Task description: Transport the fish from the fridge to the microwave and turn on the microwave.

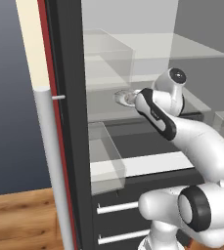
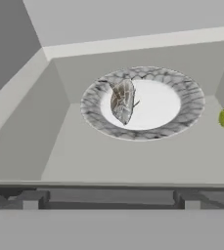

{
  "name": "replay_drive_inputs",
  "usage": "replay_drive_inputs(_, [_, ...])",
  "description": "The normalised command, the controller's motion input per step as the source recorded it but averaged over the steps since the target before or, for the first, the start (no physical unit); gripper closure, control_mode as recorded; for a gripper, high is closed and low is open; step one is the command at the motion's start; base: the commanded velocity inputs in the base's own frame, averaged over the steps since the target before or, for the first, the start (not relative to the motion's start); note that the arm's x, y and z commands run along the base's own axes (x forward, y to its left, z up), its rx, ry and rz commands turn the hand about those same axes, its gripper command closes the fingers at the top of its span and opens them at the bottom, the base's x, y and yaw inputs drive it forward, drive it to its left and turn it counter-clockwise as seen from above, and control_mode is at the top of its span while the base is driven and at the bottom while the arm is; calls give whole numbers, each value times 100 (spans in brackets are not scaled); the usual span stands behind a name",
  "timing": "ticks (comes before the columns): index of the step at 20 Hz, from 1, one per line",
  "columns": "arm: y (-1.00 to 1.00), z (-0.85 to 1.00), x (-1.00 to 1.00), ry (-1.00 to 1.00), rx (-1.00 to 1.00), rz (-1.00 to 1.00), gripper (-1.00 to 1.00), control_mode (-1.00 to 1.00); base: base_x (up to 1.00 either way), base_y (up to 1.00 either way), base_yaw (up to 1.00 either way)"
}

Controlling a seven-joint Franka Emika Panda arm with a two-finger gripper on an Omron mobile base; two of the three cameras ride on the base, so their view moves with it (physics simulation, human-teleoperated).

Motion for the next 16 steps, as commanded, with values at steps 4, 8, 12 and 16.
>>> replay_drive_inputs(4, [0,-5,46,5,-2,0,-100,-100,0,0,0])
replay_drive_inputs(8, [0,-27,42,0,-7,0,-100,-100,0,0,0])
replay_drive_inputs(12, [0,-28,31,0,-8,0,-100,-100,0,0,0])
replay_drive_inputs(16, [5,-8,31,0,-2,0,-100,-100,0,0,0])
